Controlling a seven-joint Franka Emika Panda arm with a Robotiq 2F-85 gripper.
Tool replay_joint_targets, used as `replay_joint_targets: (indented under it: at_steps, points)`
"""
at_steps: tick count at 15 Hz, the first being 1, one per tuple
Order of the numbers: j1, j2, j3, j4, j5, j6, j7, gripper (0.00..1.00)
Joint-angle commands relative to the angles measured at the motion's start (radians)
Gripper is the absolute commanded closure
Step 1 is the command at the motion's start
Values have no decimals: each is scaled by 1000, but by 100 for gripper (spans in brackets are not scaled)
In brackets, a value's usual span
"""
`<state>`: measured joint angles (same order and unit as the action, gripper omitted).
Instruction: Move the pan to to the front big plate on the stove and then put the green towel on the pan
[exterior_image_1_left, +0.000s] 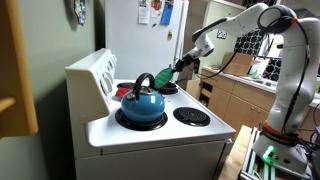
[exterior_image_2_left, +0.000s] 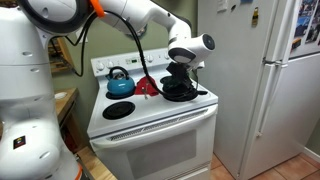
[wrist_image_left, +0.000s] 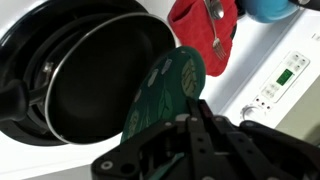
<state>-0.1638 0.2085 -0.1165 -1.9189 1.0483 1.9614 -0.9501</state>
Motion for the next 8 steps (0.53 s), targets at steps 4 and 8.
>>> replay_joint_targets:
  at_steps: [4, 8]
  points:
    - [-16, 30, -15, 10, -67, 51, -24, 69]
    - [-16, 31, -12, 8, -127, 82, -23, 55]
